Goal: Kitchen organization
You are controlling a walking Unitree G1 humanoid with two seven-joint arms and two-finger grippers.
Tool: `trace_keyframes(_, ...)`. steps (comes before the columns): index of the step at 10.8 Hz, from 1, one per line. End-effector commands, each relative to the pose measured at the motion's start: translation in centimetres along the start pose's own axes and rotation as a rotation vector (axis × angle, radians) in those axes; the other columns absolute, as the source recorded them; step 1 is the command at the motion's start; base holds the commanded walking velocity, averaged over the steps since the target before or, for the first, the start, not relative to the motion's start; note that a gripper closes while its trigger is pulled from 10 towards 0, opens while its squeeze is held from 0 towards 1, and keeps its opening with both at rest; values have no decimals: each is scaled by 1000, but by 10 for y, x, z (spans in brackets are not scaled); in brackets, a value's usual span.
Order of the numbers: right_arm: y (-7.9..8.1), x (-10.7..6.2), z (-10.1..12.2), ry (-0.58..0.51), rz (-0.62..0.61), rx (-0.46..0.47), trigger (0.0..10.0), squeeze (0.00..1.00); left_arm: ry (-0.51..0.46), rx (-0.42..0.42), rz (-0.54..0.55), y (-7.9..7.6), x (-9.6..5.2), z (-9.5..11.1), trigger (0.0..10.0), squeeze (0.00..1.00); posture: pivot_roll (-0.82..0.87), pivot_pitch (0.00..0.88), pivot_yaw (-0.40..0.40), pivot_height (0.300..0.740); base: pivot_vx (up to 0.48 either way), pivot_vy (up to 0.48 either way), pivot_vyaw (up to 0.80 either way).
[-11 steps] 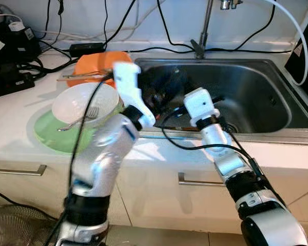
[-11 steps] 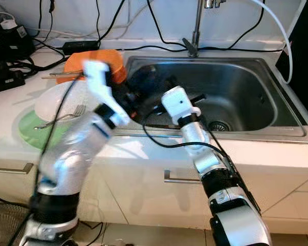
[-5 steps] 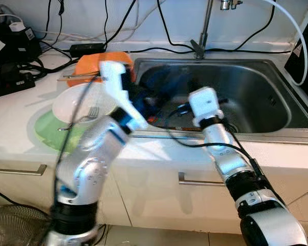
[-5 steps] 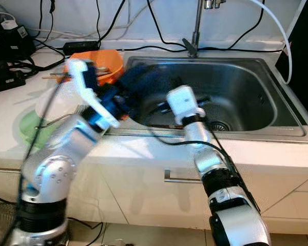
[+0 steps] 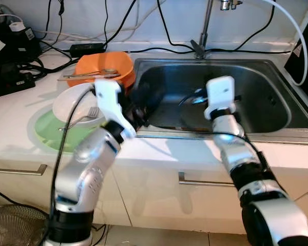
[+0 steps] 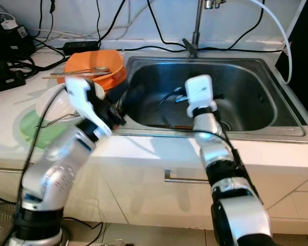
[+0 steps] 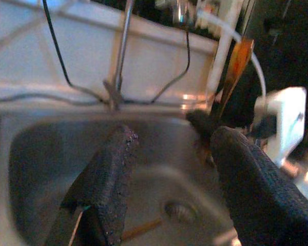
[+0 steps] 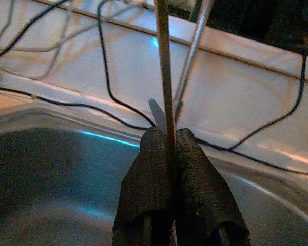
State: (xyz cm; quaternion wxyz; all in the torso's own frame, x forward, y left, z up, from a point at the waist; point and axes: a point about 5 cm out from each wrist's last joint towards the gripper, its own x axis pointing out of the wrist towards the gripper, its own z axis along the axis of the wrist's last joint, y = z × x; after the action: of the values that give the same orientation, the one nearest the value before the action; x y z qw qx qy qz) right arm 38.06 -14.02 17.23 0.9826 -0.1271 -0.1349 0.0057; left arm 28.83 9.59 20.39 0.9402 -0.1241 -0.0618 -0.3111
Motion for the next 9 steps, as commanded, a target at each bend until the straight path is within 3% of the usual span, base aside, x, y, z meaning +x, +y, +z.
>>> trace_keyframes(1,-8,8,4,26,-17,34,10000,0,66,40,-9,-1,0,-10,10000,0,128,0,51,740,0,0,0)
trace_keyframes(3,-19,20,4,113,-35,80,10000,0,166,132,-16,-1,0,-28,10000,0,124,0,51,740,0,0,0)
trace_keyframes(5,-21,26,-2,240,-25,139,10000,0,209,160,-30,-4,0,-39,10000,0,125,0,48,740,0,0,0)
trace_keyframes(9,3,17,-24,440,98,175,10000,0,276,221,-31,-2,-1,-53,10000,0,129,0,45,740,0,0,0)
